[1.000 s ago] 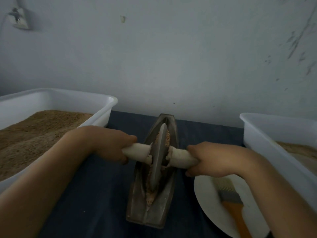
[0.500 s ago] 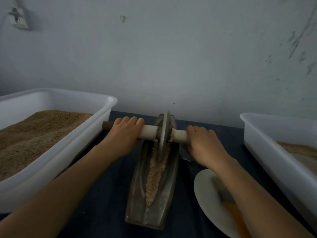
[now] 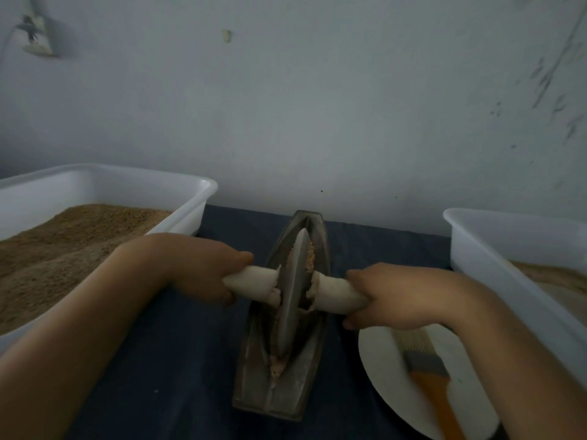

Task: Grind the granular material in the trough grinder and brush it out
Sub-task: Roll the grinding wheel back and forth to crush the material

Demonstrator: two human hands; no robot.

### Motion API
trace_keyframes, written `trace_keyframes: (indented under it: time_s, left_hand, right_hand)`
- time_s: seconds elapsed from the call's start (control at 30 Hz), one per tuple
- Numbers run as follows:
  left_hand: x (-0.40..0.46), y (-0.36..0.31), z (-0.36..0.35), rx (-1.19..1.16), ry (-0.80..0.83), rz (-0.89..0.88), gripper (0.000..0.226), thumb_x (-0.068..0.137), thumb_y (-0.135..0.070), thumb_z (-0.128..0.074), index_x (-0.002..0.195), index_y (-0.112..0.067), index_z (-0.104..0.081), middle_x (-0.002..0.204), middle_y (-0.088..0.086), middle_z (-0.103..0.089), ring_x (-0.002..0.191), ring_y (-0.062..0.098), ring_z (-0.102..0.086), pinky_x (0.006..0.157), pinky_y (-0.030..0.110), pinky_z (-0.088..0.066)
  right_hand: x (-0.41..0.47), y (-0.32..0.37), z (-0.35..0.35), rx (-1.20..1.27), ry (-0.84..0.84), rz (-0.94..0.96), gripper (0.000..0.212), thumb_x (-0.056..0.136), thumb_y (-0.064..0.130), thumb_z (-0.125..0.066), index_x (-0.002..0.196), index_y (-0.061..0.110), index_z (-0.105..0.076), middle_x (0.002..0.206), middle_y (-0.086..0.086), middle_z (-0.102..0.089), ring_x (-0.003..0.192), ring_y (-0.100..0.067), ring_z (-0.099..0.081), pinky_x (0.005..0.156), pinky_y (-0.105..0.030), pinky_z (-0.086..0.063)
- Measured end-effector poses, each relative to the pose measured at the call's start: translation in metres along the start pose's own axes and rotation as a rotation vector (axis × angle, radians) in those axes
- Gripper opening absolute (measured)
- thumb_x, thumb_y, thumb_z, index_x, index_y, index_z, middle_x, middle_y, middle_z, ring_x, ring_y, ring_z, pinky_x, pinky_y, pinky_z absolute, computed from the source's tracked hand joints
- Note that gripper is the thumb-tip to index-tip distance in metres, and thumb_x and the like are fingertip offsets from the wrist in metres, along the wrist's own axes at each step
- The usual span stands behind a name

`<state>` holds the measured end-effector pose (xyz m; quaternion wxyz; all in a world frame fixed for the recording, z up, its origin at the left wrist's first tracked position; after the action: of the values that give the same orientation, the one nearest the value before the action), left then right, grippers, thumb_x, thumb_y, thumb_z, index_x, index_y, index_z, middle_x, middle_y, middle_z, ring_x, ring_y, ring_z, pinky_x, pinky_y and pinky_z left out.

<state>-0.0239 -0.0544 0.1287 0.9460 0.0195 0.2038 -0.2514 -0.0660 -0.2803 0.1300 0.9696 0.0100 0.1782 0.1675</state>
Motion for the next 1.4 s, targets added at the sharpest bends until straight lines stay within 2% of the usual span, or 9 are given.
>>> trace_keyframes:
  time_s: [0.1, 0.23, 0.33, 0.43, 0.57, 0.8, 1.0, 1.2, 1.4]
  left_hand:
    - [0.012, 0.002, -0.003, -0.027, -0.079, 0.014, 0.03, 0.091, -0.026, -0.058, 0.106, -0.03, -0.032, 0.1, -0.006, -0.047, 0.088, 0.009, -0.047, 0.078, 0.022, -0.035]
    - [0.042, 0.009, -0.011, 0.112, -0.426, 0.065, 0.035, 0.09, -0.03, -0.056, 0.119, -0.02, -0.039, 0.12, 0.001, -0.05, 0.107, 0.018, -0.05, 0.092, 0.031, -0.037]
    - [0.061, 0.013, -0.021, 0.205, -0.72, 0.082, 0.032, 0.091, -0.032, -0.052, 0.118, -0.02, -0.04, 0.119, 0.001, -0.049, 0.108, 0.02, -0.048, 0.094, 0.034, -0.037]
    - [0.066, 0.014, -0.025, 0.197, -0.832, 0.072, 0.03, 0.09, -0.032, -0.053, 0.116, -0.021, -0.041, 0.116, -0.001, -0.049, 0.105, 0.018, -0.047, 0.09, 0.031, -0.033]
    - [0.06, 0.016, -0.022, 0.217, -0.733, 0.061, 0.034, 0.09, -0.034, -0.054, 0.118, -0.022, -0.038, 0.119, -0.001, -0.05, 0.107, 0.017, -0.049, 0.092, 0.031, -0.036]
    - [0.027, 0.005, -0.009, 0.112, -0.27, 0.049, 0.042, 0.089, -0.031, -0.059, 0.124, -0.023, -0.036, 0.123, -0.001, -0.052, 0.11, 0.014, -0.051, 0.097, 0.032, -0.041]
    - [0.003, 0.0, -0.001, 0.028, -0.009, 0.015, 0.036, 0.09, -0.029, -0.059, 0.118, -0.029, -0.035, 0.107, -0.007, -0.049, 0.094, 0.008, -0.047, 0.083, 0.022, -0.036]
    - [0.014, 0.004, -0.003, -0.025, -0.064, 0.029, 0.038, 0.091, -0.027, -0.057, 0.123, -0.023, -0.036, 0.113, -0.002, -0.052, 0.093, 0.011, -0.049, 0.079, 0.023, -0.037]
    - [0.049, 0.015, -0.014, 0.097, -0.467, 0.083, 0.034, 0.09, -0.03, -0.056, 0.118, -0.02, -0.039, 0.12, 0.001, -0.052, 0.108, 0.019, -0.051, 0.092, 0.033, -0.038]
  right_hand:
    - [0.015, -0.004, -0.003, -0.019, -0.08, -0.034, 0.024, 0.09, 0.035, -0.058, 0.101, 0.017, -0.047, 0.084, 0.005, -0.048, 0.072, -0.008, -0.046, 0.053, -0.019, -0.032]
    - [0.04, -0.017, -0.011, -0.128, -0.391, -0.098, 0.022, 0.091, 0.033, -0.053, 0.103, 0.017, -0.044, 0.104, -0.003, -0.056, 0.086, -0.018, -0.05, 0.066, -0.03, -0.031]
    - [0.053, -0.025, -0.019, -0.235, -0.617, -0.109, 0.021, 0.092, 0.027, -0.051, 0.108, 0.015, -0.044, 0.109, -0.004, -0.055, 0.097, -0.023, -0.052, 0.068, -0.031, -0.026]
    - [0.059, -0.028, -0.022, -0.268, -0.698, -0.116, 0.022, 0.09, 0.024, -0.052, 0.108, 0.015, -0.045, 0.109, -0.003, -0.055, 0.098, -0.023, -0.051, 0.068, -0.031, -0.024]
    - [0.054, -0.027, -0.02, -0.236, -0.635, -0.081, 0.021, 0.092, 0.024, -0.052, 0.109, 0.015, -0.044, 0.109, -0.004, -0.055, 0.097, -0.022, -0.051, 0.07, -0.03, -0.025]
    - [0.026, -0.01, -0.01, -0.111, -0.283, -0.056, 0.03, 0.092, 0.03, -0.053, 0.115, 0.011, -0.045, 0.113, -0.005, -0.055, 0.083, -0.014, -0.045, 0.054, -0.023, -0.028]
    - [0.005, 0.001, -0.003, -0.058, -0.066, 0.008, 0.029, 0.091, 0.031, -0.057, 0.11, 0.008, -0.055, 0.098, -0.005, -0.058, 0.078, -0.012, -0.048, 0.05, -0.018, -0.03]
    - [0.02, -0.005, -0.005, -0.064, -0.17, -0.026, 0.023, 0.091, 0.032, -0.056, 0.103, 0.016, -0.046, 0.088, 0.004, -0.047, 0.079, -0.012, -0.046, 0.052, -0.018, -0.029]
    - [0.051, -0.024, -0.022, -0.26, -0.675, -0.074, 0.026, 0.089, 0.034, -0.053, 0.108, 0.017, -0.044, 0.108, -0.002, -0.054, 0.098, -0.022, -0.051, 0.069, -0.031, -0.024]
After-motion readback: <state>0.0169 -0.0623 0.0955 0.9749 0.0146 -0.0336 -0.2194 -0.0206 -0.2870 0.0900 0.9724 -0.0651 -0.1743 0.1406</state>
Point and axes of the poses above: each hand's wrist, its own x-axis towards the middle knuckle, its own z-axis out of the back of the hand, y = z × x, the point moved 1 cm from there along x, towards the middle knuckle
